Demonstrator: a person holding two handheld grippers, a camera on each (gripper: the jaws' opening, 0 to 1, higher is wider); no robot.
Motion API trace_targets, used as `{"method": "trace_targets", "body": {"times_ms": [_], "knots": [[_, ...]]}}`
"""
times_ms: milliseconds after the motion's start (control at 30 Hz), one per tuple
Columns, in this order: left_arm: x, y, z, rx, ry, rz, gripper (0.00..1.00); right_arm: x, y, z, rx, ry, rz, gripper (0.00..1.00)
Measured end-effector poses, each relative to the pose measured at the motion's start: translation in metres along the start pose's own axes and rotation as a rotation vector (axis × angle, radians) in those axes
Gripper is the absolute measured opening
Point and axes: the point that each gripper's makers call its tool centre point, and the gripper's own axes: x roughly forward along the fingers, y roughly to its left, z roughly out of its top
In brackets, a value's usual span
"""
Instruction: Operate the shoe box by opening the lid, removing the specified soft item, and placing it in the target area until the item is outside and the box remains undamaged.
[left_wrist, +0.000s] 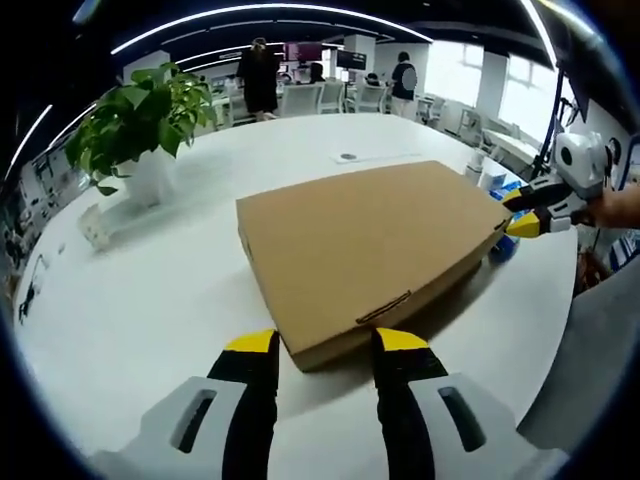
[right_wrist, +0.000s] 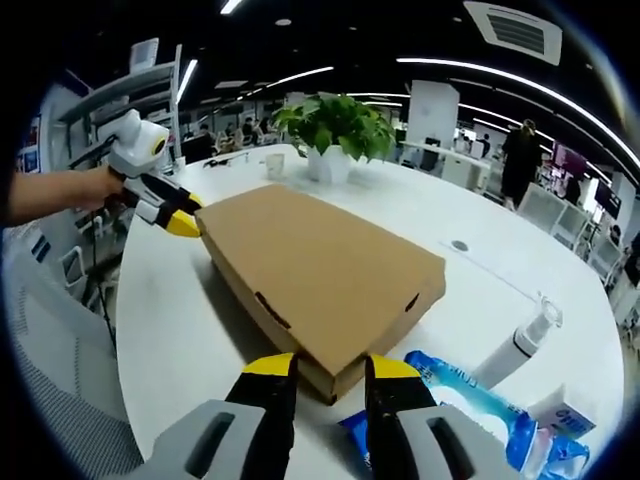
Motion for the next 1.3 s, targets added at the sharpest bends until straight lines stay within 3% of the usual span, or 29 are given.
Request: {"method": "trace_targets", "body": {"times_ms": [333,433,633,733,967,1300], "knots": [[-0.001,0.001,0.003,-0.009,0.018,-0.015,0.37,0.000,-0.001,0.000,0.047,-0.009,-0.019,0.22],[-0.007,0.001,0.007,0.002,0.000,-0.005,0.36,-0.006,-0.002,0.007,0.103,-0.060,-0.032,0.22],[-0.024,-0.001,0.020,0.003,-0.062,0.006,0.39,-0.022,0.001,0.013,0.126,-0.086,-0.035,0.29],[-0.038,-0.007,0.027,0.005,-0.116,0.017,0.39,-0.037,-0.003,0.012,0.145,-0.102,-0.060,0.33],[-0.059,-0.033,0.025,-0.007,-0.173,-0.025,0.48,-0.067,-0.017,0.004,0.147,-0.100,-0.148,0.43],[-0.083,-0.066,0.021,0.016,-0.208,-0.049,0.63,-0.114,-0.020,-0.023,0.147,-0.086,-0.209,0.60]]}}
